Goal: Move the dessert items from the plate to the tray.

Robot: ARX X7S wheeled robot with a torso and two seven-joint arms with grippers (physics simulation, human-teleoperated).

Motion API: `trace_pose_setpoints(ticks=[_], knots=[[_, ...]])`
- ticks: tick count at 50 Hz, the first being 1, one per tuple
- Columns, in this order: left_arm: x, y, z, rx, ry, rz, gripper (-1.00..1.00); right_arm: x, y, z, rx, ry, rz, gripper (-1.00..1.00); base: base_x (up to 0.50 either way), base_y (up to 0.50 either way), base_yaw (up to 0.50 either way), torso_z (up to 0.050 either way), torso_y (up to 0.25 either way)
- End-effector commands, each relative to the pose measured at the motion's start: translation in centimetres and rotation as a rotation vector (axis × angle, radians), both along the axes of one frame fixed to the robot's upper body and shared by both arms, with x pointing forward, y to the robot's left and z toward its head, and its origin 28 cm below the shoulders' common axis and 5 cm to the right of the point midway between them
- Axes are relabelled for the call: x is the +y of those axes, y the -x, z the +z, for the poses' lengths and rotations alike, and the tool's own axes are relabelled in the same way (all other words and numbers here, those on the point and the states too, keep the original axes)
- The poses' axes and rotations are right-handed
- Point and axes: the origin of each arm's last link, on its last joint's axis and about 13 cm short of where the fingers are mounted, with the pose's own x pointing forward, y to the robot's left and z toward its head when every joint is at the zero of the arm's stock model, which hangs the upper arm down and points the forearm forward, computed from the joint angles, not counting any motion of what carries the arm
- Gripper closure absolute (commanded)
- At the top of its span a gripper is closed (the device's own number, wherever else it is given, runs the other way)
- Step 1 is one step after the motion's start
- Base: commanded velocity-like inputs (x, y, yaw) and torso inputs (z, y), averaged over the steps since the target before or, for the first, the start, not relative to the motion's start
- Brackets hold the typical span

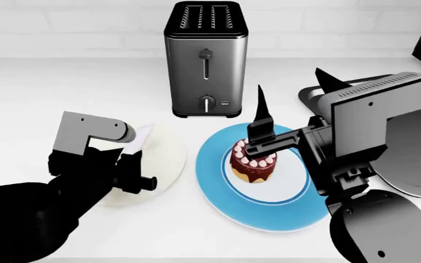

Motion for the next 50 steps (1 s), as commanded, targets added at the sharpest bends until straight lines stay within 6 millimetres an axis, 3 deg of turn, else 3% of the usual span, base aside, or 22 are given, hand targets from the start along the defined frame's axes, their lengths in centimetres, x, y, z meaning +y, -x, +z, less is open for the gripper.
trace_pose_setpoints(ticks=[1, 8, 13, 15, 18, 21, 29, 50], knots=[[0.0, 0.4, 3.2, -0.104, 0.031, -0.014, 1.0, 0.0, -0.1, 0.0, -0.002, -0.007, -0.002, -1.0, 0.0, 0.0, 0.0, 0.0, 0.0], [-0.1, 1.0, 5.2, -0.156, 0.032, -0.028, 1.0, -0.1, 0.2, 0.7, 0.022, -0.015, 0.013, -1.0, 0.0, 0.0, 0.0, 0.0, 0.0], [0.3, 0.8, 7.4, -0.228, 0.043, -0.014, 1.0, 0.1, 1.0, 2.1, 0.144, 0.01, 0.094, -1.0, 0.0, 0.0, 0.0, 0.0, 0.0], [0.4, 0.8, 8.0, -0.248, 0.045, -0.009, 1.0, -0.8, 0.7, 2.3, 0.19, -0.004, 0.006, -1.0, 0.0, 0.0, 0.0, 0.0, 0.0], [0.5, 0.7, 8.1, -0.264, 0.046, -0.007, 1.0, -0.6, 0.9, 2.4, 0.26, -0.011, -0.075, -1.0, 0.0, 0.0, 0.0, 0.0, 0.0], [0.4, 0.6, 8.1, -0.272, 0.048, -0.004, 1.0, 0.3, 3.0, 2.1, 0.35, 0.053, 0.171, -1.0, 0.0, 0.0, 0.0, 0.0, 0.0], [0.2, 0.6, 7.8, -0.27, 0.054, -0.009, 1.0, 0.7, 3.5, 1.6, 0.426, 0.103, 0.214, -1.0, 0.0, 0.0, 0.0, 0.0, 0.0], [0.0, 0.9, 7.4, -0.259, 0.057, -0.025, 1.0, 0.2, 2.5, -0.5, 0.496, 0.088, 0.2, -1.0, 0.0, 0.0, 0.0, 0.0, 0.0]])
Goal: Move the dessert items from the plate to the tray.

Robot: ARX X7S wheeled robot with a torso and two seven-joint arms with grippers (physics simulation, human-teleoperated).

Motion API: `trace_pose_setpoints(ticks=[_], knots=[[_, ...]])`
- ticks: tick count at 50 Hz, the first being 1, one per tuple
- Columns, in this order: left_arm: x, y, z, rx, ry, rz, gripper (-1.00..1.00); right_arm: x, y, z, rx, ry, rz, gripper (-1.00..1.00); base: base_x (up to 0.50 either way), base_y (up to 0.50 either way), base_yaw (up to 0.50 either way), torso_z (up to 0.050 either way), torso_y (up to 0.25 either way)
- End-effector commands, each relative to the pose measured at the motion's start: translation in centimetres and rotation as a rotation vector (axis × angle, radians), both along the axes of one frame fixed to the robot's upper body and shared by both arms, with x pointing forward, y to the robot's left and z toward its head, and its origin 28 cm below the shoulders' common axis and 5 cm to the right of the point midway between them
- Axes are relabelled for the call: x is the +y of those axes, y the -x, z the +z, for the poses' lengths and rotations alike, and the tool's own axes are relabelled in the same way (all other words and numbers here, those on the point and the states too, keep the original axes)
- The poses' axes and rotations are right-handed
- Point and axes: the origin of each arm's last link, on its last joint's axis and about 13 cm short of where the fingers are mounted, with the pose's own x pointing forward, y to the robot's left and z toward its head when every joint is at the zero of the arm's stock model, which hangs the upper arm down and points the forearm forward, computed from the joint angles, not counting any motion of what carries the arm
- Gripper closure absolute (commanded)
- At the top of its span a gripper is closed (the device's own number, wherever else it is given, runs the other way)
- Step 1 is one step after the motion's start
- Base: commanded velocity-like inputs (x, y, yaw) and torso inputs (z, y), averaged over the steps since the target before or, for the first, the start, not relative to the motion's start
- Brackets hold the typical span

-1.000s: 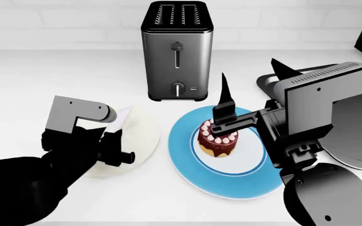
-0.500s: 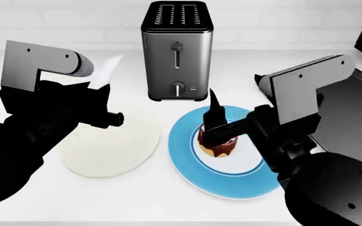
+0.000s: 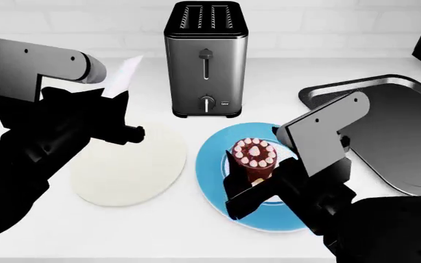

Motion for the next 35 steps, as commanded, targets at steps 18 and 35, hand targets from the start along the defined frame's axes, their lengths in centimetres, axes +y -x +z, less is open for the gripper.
trace_pose_setpoints(ticks=[18, 35], knots=[[-0.1, -0.04, -0.04, 0.002, 0.026, -0.02, 1.0, -0.4, -0.75, -1.46, 0.064, -0.057, 0.006, -1.0, 0.0, 0.0, 0.0, 0.0, 0.0], [-0.16, 0.03, -0.01, 0.002, 0.024, -0.024, 1.0, -0.68, -0.61, -1.23, 0.065, -0.176, 0.013, -1.0, 0.0, 0.0, 0.0, 0.0, 0.0]])
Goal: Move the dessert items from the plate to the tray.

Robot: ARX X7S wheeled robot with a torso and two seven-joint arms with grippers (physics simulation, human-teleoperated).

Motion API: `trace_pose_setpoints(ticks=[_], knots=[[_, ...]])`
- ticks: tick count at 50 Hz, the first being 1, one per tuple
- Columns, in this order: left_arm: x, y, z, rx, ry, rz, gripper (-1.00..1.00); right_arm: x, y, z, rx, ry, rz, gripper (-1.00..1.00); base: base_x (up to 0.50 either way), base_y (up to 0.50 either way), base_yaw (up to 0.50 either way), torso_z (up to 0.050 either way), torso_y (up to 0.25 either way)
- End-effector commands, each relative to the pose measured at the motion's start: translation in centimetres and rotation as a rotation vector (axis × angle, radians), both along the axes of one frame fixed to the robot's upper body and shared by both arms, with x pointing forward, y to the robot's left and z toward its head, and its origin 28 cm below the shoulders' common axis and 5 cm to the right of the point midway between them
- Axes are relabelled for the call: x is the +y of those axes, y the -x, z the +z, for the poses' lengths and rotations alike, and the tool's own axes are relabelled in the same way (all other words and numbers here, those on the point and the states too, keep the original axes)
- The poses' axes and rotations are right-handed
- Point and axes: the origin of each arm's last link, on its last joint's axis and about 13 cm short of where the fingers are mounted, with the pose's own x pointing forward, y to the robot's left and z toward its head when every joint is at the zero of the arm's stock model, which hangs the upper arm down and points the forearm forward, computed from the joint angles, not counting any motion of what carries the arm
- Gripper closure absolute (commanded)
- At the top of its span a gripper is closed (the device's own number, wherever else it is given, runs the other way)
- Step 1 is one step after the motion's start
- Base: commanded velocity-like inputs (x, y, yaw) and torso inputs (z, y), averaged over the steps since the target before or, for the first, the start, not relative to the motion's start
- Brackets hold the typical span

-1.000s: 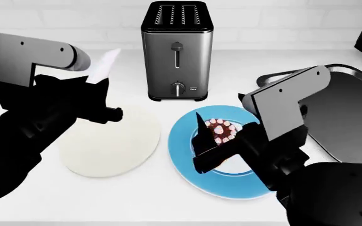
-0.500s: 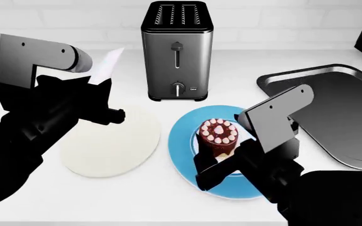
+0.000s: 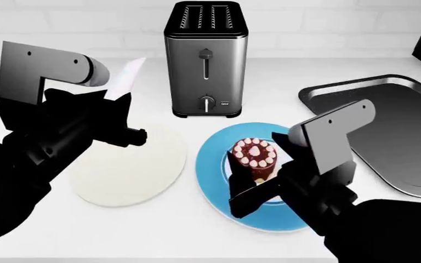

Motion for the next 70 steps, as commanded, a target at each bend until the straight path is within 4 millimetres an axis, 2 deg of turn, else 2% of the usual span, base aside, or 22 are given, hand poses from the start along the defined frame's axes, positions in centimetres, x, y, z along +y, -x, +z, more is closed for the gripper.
trace_pose_setpoints(ticks=[1, 11, 21, 70], knots=[[0.0, -0.1, 0.1, 0.001, 0.027, -0.011, 1.0, -0.1, -0.3, -0.4, 0.017, -0.049, -0.005, -1.0, 0.0, 0.0, 0.0, 0.0, 0.0], [0.1, -0.2, -0.2, 0.006, 0.031, -0.014, 1.0, -0.5, -0.8, -1.6, 0.053, -0.022, -0.039, -1.0, 0.0, 0.0, 0.0, 0.0, 0.0], [0.0, -0.2, 0.0, 0.004, 0.031, -0.018, 1.0, -0.4, -1.1, -1.5, 0.05, -0.003, -0.04, -1.0, 0.0, 0.0, 0.0, 0.0, 0.0], [0.0, -0.2, -0.5, 0.015, 0.03, -0.02, 1.0, -0.9, -2.1, -3.7, 0.111, -0.009, -0.06, -1.0, 0.0, 0.0, 0.0, 0.0, 0.0]])
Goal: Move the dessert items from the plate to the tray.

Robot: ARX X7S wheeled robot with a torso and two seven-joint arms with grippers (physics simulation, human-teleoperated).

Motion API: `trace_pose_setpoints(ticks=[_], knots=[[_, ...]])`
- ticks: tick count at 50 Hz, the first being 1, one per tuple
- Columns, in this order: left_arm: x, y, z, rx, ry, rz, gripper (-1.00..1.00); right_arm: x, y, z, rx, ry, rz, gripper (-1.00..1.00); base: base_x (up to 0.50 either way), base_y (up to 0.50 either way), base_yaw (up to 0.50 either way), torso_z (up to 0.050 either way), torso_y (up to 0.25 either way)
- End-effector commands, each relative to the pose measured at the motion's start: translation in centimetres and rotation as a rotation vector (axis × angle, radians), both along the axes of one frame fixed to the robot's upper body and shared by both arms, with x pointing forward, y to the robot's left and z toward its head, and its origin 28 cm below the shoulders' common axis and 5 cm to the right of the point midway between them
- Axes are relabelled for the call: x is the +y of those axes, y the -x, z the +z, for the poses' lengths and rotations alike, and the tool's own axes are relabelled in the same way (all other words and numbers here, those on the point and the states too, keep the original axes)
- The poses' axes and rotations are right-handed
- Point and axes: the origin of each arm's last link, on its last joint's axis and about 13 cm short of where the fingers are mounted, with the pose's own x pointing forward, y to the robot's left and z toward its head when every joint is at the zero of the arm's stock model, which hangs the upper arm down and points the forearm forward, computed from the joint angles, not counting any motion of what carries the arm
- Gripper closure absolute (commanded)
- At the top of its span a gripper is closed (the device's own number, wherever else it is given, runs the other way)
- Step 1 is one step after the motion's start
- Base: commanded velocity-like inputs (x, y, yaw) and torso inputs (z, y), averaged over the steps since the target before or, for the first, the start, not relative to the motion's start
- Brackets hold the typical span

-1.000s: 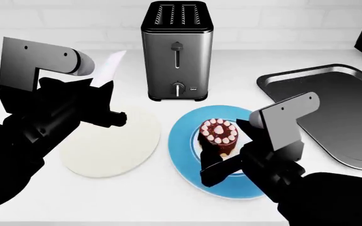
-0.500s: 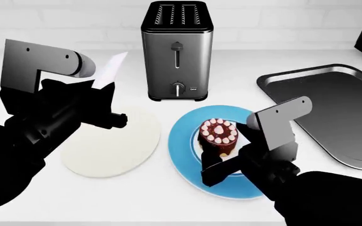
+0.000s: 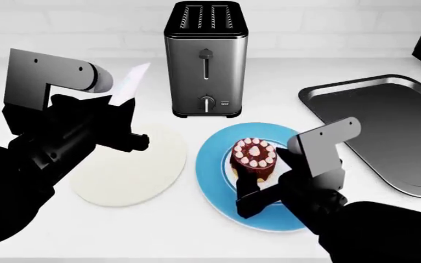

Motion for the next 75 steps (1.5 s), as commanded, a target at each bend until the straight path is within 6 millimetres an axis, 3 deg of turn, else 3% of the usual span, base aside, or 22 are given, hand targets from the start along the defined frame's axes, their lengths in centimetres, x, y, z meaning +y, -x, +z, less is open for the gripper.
trace_pose_setpoints(ticks=[1, 28, 29, 47, 59, 75], knots=[[0.0, -0.1, 0.2, 0.002, 0.029, -0.008, 1.0, 0.0, -0.2, -0.6, 0.014, -0.009, -0.008, -1.0, 0.0, 0.0, 0.0, 0.0, 0.0], [0.0, -0.2, 0.1, 0.002, 0.028, -0.009, 1.0, 0.0, -0.6, -0.8, 0.023, -0.007, -0.003, -1.0, 0.0, 0.0, 0.0, 0.0, 0.0], [0.0, -0.2, 0.1, 0.002, 0.028, -0.009, 1.0, 0.0, -0.6, -0.8, 0.023, -0.008, -0.003, 1.0, 0.0, 0.0, 0.0, 0.0, 0.0], [0.0, -0.2, 0.1, 0.004, 0.029, -0.01, 1.0, 0.1, -0.3, -0.7, 0.012, -0.009, 0.004, 1.0, 0.0, 0.0, 0.0, 0.0, 0.0], [-0.1, -0.1, 0.0, 0.005, 0.03, -0.016, 1.0, 0.2, 0.4, 2.9, -0.124, 0.009, 0.0, 1.0, 0.0, 0.0, 0.0, 0.0, 0.0], [-0.4, 0.4, 0.3, -0.002, 0.036, -0.039, 1.0, 0.2, 0.6, 4.4, -0.191, 0.006, -0.014, 1.0, 0.0, 0.0, 0.0, 0.0, 0.0]])
